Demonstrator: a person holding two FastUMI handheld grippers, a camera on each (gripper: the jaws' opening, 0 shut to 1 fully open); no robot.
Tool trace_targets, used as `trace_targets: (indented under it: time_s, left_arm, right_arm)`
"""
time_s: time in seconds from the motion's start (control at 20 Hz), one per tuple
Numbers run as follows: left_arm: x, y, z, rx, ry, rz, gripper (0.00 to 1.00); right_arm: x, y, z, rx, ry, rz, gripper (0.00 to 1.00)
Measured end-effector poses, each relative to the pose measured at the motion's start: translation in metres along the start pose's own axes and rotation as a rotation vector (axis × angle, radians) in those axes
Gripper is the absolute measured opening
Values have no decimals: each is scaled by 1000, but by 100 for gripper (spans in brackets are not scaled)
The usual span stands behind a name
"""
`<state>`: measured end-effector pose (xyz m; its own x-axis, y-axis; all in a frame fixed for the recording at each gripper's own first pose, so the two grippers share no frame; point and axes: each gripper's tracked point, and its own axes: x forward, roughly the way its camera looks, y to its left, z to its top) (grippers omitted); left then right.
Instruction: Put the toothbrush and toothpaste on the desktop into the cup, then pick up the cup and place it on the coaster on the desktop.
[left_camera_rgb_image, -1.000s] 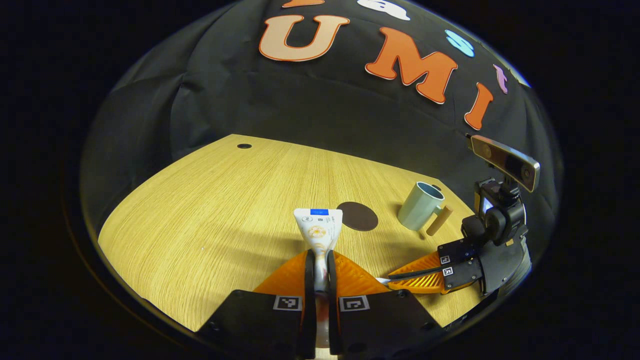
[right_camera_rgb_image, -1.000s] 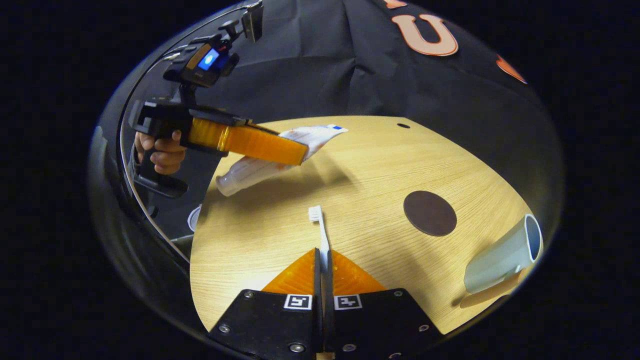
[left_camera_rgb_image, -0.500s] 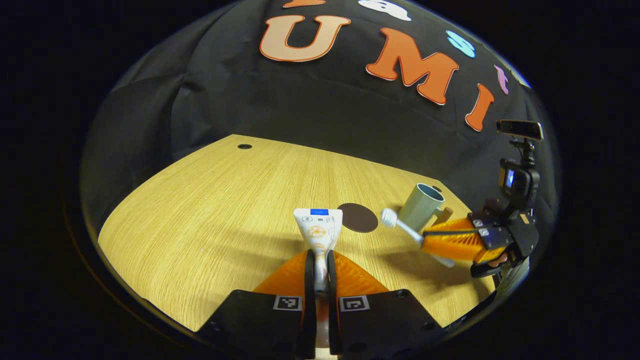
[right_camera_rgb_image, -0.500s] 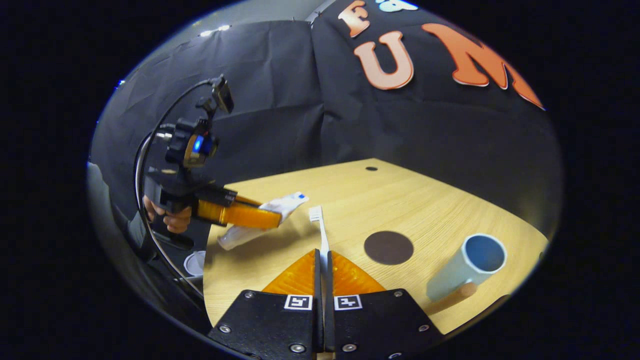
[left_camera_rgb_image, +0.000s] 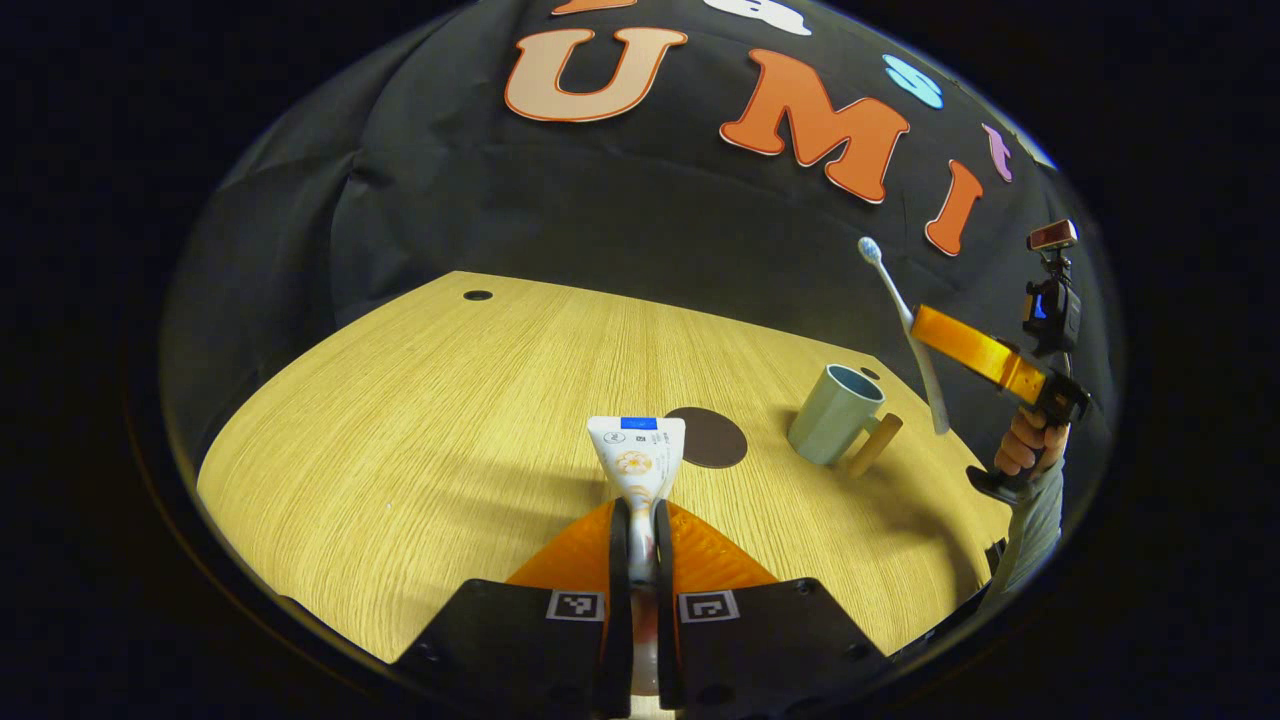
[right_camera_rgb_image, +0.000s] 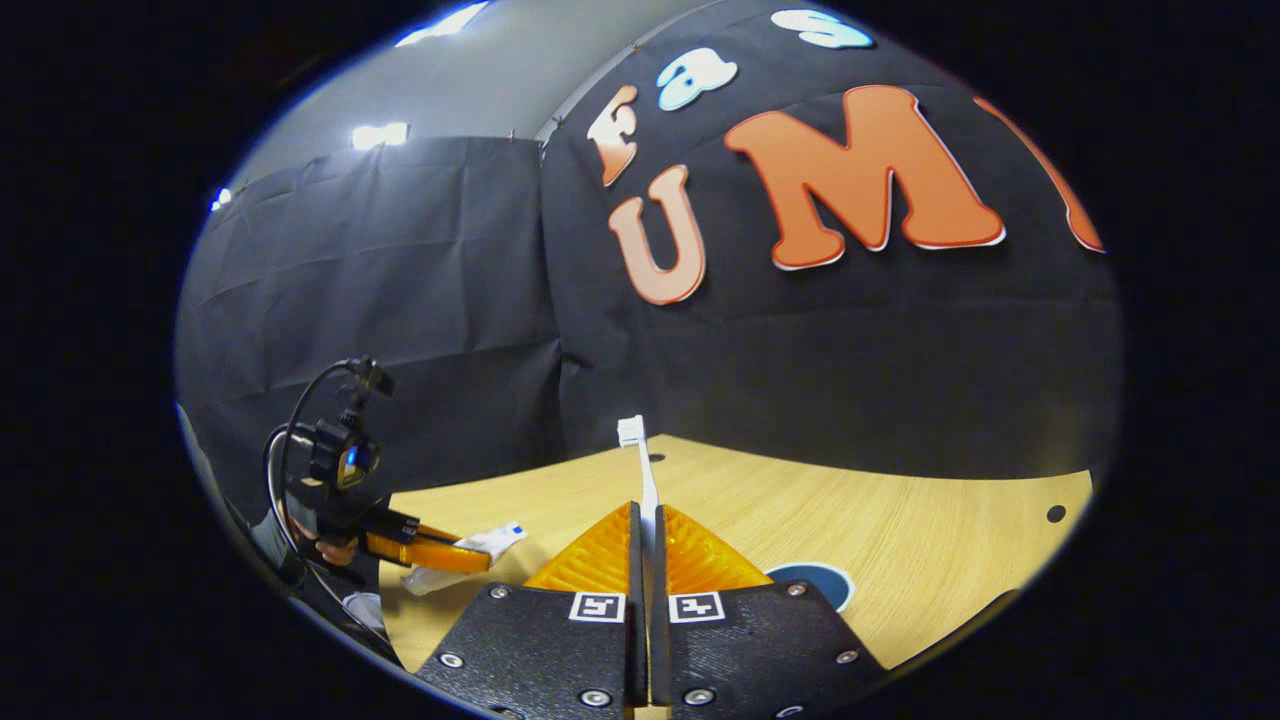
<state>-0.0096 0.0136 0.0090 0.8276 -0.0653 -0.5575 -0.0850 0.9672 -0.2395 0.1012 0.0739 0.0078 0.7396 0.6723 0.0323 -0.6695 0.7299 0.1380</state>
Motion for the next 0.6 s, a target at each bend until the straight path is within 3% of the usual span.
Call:
trace_targets:
  time_s: [0.6]
  left_arm:
    - [8, -8, 5, 7, -2, 0, 13]
  right_arm:
    - [26, -73, 17, 78, -175, -130, 2]
